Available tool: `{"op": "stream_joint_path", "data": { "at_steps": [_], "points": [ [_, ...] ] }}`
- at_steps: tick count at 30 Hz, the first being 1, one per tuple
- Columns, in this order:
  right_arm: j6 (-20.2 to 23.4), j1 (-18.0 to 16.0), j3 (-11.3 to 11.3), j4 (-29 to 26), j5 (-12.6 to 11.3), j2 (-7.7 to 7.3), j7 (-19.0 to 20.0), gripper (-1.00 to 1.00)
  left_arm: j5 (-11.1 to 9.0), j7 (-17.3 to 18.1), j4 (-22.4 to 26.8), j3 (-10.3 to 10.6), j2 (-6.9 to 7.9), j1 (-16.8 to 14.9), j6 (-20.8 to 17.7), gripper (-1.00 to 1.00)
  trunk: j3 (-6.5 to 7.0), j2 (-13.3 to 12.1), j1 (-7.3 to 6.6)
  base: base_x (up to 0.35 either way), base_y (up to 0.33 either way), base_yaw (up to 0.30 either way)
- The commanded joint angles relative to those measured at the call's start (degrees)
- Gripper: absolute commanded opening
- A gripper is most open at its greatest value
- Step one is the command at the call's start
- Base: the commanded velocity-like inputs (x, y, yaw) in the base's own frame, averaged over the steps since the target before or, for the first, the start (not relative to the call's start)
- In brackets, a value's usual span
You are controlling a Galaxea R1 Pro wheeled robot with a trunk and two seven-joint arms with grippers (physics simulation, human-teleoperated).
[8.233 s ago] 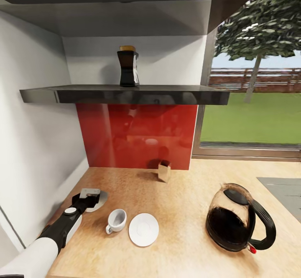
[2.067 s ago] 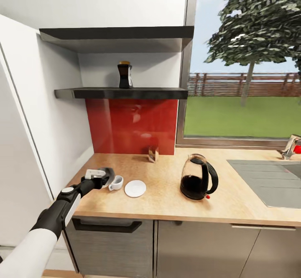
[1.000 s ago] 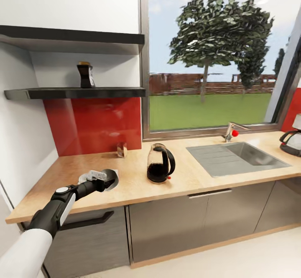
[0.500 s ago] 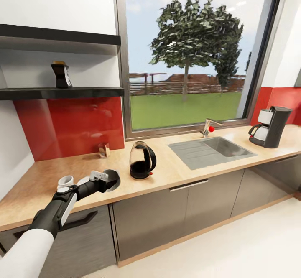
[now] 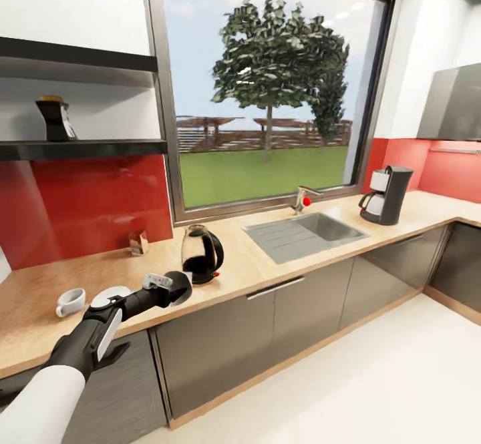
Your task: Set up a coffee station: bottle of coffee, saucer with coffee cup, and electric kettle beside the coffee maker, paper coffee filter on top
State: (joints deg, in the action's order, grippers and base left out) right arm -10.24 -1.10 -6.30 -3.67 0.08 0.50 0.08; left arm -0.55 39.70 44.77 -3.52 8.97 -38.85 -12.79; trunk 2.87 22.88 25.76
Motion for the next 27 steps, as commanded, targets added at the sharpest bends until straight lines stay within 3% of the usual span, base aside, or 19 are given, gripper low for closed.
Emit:
{"op": "stream_joint_path", "data": {
  "at_steps": [1, 8, 27],
  "points": [
    [-0.23, -0.03, -0.38, 0.07, 0.01, 0.02, 0.01, 1.0, -0.07, 0.3, 0.06, -0.17, -0.01, 0.0, -0.45, -1.0, -0.02, 0.04, 0.02, -0.01, -0.005, -0.264],
    [-0.22, -0.04, -0.38, 0.07, 0.01, 0.02, 0.01, 1.0, -0.07, 0.29, 0.06, -0.17, 0.07, 0.0, -0.36, -1.0, -0.02, 0.04, 0.02, -0.113, -0.07, -0.264],
    [-0.22, -0.03, -0.39, 0.07, 0.01, 0.02, 0.01, 1.0, -0.07, 0.22, 0.05, -0.17, -0.05, 0.0, -0.38, -1.0, -0.02, 0.04, 0.02, -0.002, -0.001, -0.264]
  ]
}}
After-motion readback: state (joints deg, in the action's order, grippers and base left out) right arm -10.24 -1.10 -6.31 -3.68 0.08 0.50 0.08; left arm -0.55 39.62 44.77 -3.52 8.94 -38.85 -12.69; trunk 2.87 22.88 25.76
